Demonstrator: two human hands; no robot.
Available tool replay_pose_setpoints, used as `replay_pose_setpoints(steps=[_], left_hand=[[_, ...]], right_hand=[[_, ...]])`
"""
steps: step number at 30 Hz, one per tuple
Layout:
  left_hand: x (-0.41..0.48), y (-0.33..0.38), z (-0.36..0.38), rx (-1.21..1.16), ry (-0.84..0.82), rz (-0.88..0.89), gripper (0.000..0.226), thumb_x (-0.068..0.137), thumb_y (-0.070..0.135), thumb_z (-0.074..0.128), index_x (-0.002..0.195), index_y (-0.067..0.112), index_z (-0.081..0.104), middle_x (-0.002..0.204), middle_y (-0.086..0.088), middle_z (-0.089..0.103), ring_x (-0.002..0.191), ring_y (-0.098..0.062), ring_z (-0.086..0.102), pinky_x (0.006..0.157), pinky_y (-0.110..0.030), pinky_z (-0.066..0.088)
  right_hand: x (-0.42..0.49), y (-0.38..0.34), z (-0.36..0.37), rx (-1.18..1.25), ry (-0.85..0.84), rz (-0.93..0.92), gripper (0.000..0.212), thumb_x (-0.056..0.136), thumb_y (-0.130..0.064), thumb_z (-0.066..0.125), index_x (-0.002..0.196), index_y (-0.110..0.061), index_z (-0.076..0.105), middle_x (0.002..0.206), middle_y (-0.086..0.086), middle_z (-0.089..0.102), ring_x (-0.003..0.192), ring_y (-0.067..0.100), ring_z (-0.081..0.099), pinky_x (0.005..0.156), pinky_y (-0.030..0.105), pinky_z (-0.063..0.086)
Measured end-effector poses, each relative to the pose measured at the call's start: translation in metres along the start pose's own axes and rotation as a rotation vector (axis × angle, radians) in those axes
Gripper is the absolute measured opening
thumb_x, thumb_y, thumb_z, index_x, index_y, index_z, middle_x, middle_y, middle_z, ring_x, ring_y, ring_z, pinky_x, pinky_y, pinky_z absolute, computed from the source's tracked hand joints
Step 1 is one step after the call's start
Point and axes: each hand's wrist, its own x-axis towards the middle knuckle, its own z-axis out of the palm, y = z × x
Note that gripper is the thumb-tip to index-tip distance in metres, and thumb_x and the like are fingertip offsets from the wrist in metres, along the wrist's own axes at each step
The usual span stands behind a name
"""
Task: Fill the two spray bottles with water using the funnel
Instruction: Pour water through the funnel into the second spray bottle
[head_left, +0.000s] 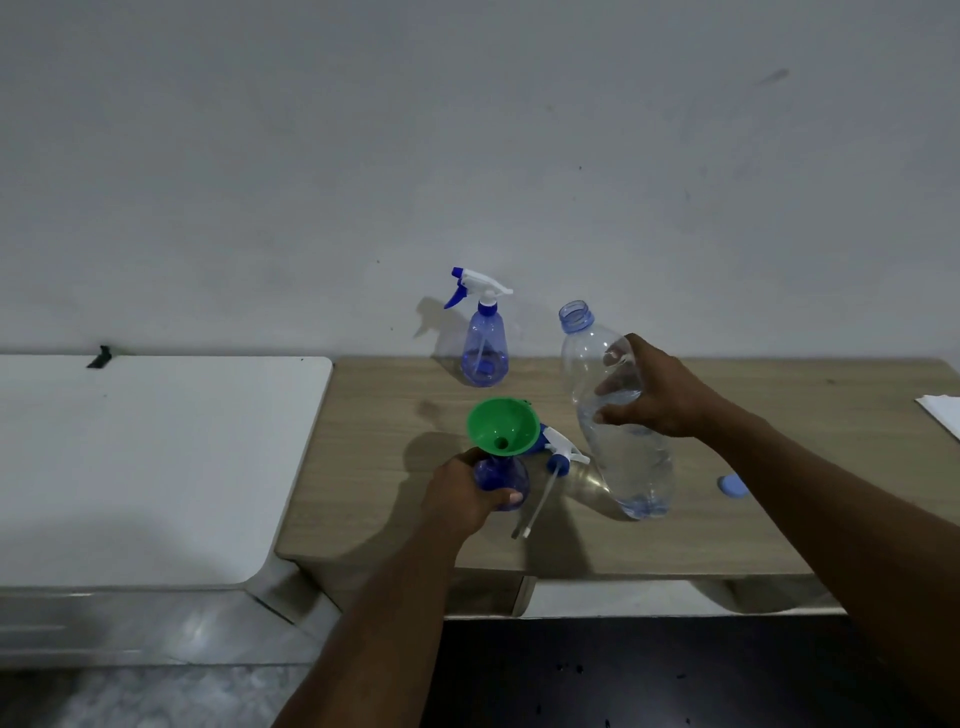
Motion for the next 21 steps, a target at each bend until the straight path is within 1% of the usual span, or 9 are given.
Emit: replay_pose_setpoints(steps=[2,3,6,9,12,14,16,19,21], left_hand=[[0.002,-0.002,0.0,0.003,0.002,0.004,0.07,0.05,0.043,0.093,0.114,0.036,0.068,0.106,0.008,0.074,0.096,-0.016,0.069,0.088,-0.038,0.056],[0.002,-0.002,0.0,0.002,0.002,0.007,0.069,0.05,0.044,0.094,0.114,0.036,0.068,0.105,0.008,0.074,0.095,-0.016,0.069,0.088,-0.037,0.056],[0.002,-0.004,0.0,-0.008,0.003,0.008,0.067,0.05,0.042,0.094,0.112,0.036,0.069,0.102,0.008,0.075,0.095,-0.015,0.069,0.087,-0.034,0.055],[0.002,-0.004,0.0,-0.017,0.007,0.015,0.071,0.046,0.048,0.092,0.112,0.037,0.069,0.101,0.01,0.075,0.094,-0.014,0.07,0.087,-0.034,0.056],[0.002,-0.005,0.0,-0.024,-0.001,0.018,0.068,0.049,0.044,0.093,0.112,0.036,0.069,0.102,0.009,0.075,0.094,-0.014,0.07,0.088,-0.037,0.056],[0.002,-0.005,0.0,-0.027,0.003,0.017,0.067,0.051,0.042,0.094,0.112,0.036,0.069,0.101,0.009,0.074,0.093,-0.014,0.069,0.089,-0.038,0.056],[0.002,-0.005,0.0,-0.027,0.002,0.014,0.068,0.05,0.043,0.094,0.113,0.036,0.068,0.102,0.01,0.074,0.094,-0.014,0.069,0.089,-0.038,0.056],[0.002,-0.005,0.0,-0.039,-0.009,0.004,0.07,0.05,0.044,0.094,0.114,0.037,0.067,0.104,0.01,0.073,0.096,-0.014,0.068,0.09,-0.039,0.056],[0.003,-0.005,0.001,-0.04,-0.011,0.002,0.07,0.049,0.043,0.094,0.114,0.036,0.067,0.105,0.01,0.073,0.096,-0.014,0.068,0.091,-0.04,0.056]], right_hand=[[0.003,-0.005,-0.001,-0.074,-0.057,-0.004,0.069,0.064,-0.024,0.092,0.115,-0.021,0.047,0.097,-0.005,0.072,0.089,0.004,0.068,0.075,0.022,0.051],[0.004,-0.008,-0.001,-0.116,-0.079,-0.009,0.068,0.064,-0.024,0.091,0.115,-0.021,0.047,0.097,-0.006,0.072,0.088,0.004,0.068,0.074,0.022,0.052],[0.007,-0.015,-0.002,-0.248,-0.135,-0.023,0.066,0.065,-0.022,0.088,0.115,-0.023,0.045,0.096,-0.008,0.071,0.087,0.013,0.067,0.071,0.028,0.054],[0.01,-0.018,-0.004,-0.394,-0.179,-0.033,0.063,0.067,-0.023,0.083,0.115,-0.025,0.042,0.096,-0.007,0.068,0.085,0.018,0.063,0.063,0.026,0.043],[0.012,-0.015,-0.006,-0.519,-0.176,-0.033,0.066,0.067,-0.027,0.081,0.118,-0.024,0.039,0.1,-0.001,0.067,0.086,0.026,0.06,0.066,0.033,0.045],[0.012,-0.013,-0.007,-0.589,-0.171,-0.035,0.067,0.068,-0.03,0.081,0.12,-0.023,0.038,0.101,0.0,0.067,0.084,0.026,0.058,0.067,0.033,0.044],[0.011,-0.013,-0.008,-0.641,-0.175,-0.03,0.066,0.069,-0.03,0.079,0.12,-0.023,0.038,0.103,0.001,0.066,0.084,0.026,0.058,0.067,0.033,0.043],[0.009,-0.013,-0.01,-0.731,-0.182,-0.018,0.064,0.071,-0.031,0.078,0.119,-0.023,0.036,0.104,0.004,0.064,0.078,0.027,0.057,0.067,0.034,0.046],[0.009,-0.015,-0.011,-0.784,-0.186,-0.017,0.065,0.071,-0.032,0.079,0.12,-0.023,0.036,0.103,0.006,0.063,0.079,0.028,0.058,0.069,0.038,0.051]])
